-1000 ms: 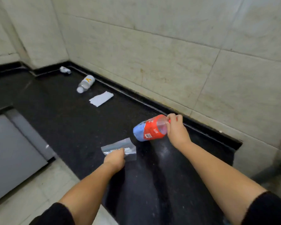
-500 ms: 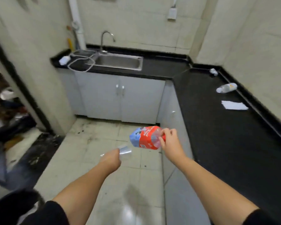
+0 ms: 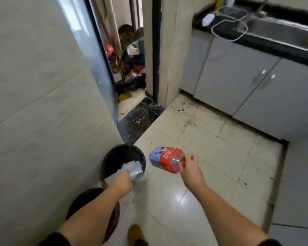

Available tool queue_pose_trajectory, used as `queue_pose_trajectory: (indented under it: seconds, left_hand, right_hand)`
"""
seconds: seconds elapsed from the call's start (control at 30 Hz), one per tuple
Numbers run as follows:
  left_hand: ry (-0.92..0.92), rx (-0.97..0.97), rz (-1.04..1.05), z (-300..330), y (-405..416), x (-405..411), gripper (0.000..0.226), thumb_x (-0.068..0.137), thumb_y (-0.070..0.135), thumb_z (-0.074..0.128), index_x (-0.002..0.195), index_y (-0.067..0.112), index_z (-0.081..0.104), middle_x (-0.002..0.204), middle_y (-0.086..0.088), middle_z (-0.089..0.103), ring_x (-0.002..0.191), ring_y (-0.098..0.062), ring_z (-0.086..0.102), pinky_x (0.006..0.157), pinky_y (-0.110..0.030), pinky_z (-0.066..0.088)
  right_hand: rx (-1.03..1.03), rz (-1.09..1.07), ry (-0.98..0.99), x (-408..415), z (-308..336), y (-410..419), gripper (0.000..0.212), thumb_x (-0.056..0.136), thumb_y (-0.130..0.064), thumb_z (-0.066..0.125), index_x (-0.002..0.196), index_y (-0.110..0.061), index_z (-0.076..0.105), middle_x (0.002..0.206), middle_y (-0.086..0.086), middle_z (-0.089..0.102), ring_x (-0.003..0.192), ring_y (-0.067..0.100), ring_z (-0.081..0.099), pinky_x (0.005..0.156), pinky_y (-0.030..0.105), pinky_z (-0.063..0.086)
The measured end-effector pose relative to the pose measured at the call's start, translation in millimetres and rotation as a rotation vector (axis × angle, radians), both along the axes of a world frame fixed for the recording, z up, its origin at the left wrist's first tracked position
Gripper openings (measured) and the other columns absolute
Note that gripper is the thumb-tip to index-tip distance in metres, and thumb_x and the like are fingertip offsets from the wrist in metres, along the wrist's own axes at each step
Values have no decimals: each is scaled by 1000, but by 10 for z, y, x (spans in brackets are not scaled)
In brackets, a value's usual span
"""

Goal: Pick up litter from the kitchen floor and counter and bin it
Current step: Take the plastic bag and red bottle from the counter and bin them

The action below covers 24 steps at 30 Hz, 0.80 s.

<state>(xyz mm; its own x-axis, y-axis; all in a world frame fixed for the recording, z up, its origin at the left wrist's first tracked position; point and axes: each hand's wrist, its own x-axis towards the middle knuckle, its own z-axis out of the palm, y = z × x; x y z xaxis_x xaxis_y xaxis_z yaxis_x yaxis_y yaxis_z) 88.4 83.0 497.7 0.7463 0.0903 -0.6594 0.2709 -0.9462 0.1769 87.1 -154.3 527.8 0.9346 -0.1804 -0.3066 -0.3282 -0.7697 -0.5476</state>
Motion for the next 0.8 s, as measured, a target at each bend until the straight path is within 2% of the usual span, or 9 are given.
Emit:
queue_pose_trajectory:
  seconds: [0.13, 0.23, 0.3, 0.47, 0.53, 0.6, 0.7, 0.8]
  left_hand:
    - [105, -62, 97, -557, 443, 151, 32, 99, 15, 38, 126, 4, 50, 104, -12, 63, 119, -30, 56, 96, -31, 43]
    - [51, -82, 160, -1099, 529, 311, 27, 97, 15, 41, 116, 3, 55, 115, -18, 64, 111, -35, 60, 93, -40, 47]
    - [31, -64, 172, -1512, 537, 448, 26, 95, 14, 42, 114, 4, 58, 116, -17, 64, 111, -35, 60, 92, -40, 49]
    - [14, -66, 238, -2987, 673, 791, 27, 93, 15, 44, 114, 8, 58, 117, -16, 65, 111, -34, 60, 91, -42, 52]
    - [29, -56, 238, -3527, 739, 876, 28, 93, 16, 44, 116, 7, 56, 119, -19, 64, 111, -37, 60, 91, -44, 51]
    - [40, -55, 271, -3933, 795, 916, 28, 94, 17, 44, 117, 5, 54, 120, -22, 62, 111, -39, 59, 91, -45, 50]
    - [23, -116, 324, -4301, 846, 892, 39, 94, 24, 48, 129, 6, 47, 131, -23, 51, 120, -40, 50, 99, -46, 46]
    - [-50, -142, 305, -4231, 920, 641, 56, 92, 25, 52, 143, 11, 33, 142, -19, 39, 130, -38, 38, 104, -45, 41]
  right_hand:
    - [92, 26, 23, 296, -530, 587, 17, 94, -18, 54, 109, -10, 52, 117, 10, 41, 78, 30, 61, 75, 36, 51]
    - [134, 66, -1, 572, -1063, 870, 21, 94, -14, 54, 114, -8, 52, 119, 9, 41, 80, 19, 56, 80, 30, 53]
    - [155, 109, -14, 761, -1482, 1038, 21, 94, -13, 54, 114, -6, 53, 120, 10, 41, 84, 17, 56, 85, 32, 55]
    - [196, 225, -73, 1162, -2643, 1327, 19, 94, -12, 55, 110, -2, 55, 122, 11, 42, 88, 13, 54, 89, 26, 54]
    - [205, 233, -100, 1246, -3045, 1357, 18, 93, -10, 57, 108, -1, 56, 120, 11, 42, 89, 11, 52, 87, 20, 52]
    - [218, 225, -112, 1289, -3349, 1344, 17, 93, -8, 57, 108, -1, 56, 116, 5, 40, 85, 2, 50, 81, 7, 49]
    - [204, 217, -123, 1278, -3581, 1317, 15, 92, -7, 58, 106, -4, 56, 114, -1, 38, 86, -7, 49, 73, -6, 46]
    - [185, 236, -113, 1205, -3535, 1417, 15, 92, -7, 59, 106, -3, 56, 118, 8, 43, 88, 2, 49, 74, 0, 49]
